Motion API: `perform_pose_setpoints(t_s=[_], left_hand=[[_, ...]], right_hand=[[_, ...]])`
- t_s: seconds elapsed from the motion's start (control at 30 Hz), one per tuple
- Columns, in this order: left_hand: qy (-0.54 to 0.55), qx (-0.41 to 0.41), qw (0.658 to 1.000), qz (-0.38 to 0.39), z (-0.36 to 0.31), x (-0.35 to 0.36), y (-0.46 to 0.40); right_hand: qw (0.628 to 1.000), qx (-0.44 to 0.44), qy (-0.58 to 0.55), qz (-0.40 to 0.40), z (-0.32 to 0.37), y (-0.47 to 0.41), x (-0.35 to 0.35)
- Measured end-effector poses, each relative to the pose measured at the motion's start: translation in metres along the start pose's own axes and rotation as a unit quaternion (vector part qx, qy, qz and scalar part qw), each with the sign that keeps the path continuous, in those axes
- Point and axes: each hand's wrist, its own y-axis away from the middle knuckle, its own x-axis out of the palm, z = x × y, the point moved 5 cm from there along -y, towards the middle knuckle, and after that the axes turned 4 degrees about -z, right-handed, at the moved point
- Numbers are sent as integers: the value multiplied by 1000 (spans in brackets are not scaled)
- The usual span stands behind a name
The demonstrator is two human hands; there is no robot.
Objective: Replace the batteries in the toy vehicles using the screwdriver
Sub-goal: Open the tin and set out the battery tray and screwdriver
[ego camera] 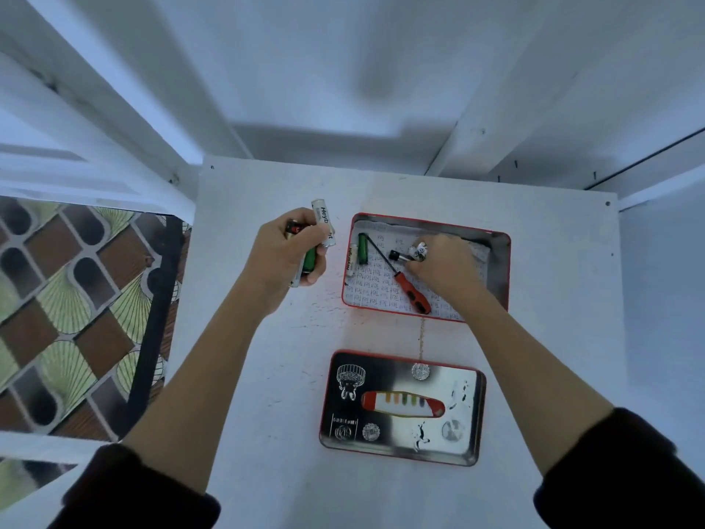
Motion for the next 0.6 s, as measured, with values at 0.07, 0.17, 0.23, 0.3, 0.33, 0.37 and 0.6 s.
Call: perform_pose_setpoints(t_s=[0.07, 0.17, 0.23, 0.3, 0.33, 0.37, 0.6], left_hand=[[-2, -1, 1000, -3, 0, 0, 1], [-1, 1, 1000, -5, -1, 2, 4], [4, 3, 1000, -6, -4, 2, 6], [6, 5, 1000, -10, -7, 2, 8], [5, 7, 1000, -11, -8, 2, 10], [5, 10, 1000, -10, -11, 3, 14], [34, 47, 998, 4, -56, 17, 57]], right_hand=[[1000, 6, -6, 4, -2, 1, 2], [999, 31, -43, 7, -10, 5, 4], [988, 74, -133, 12, -19, 10, 3], [955, 124, -268, 14, -27, 17, 0], [928, 147, -343, 19, -29, 22, -2], [893, 166, -417, 28, -30, 30, -5], [622, 155, -754, 141, 5, 78, -59]])
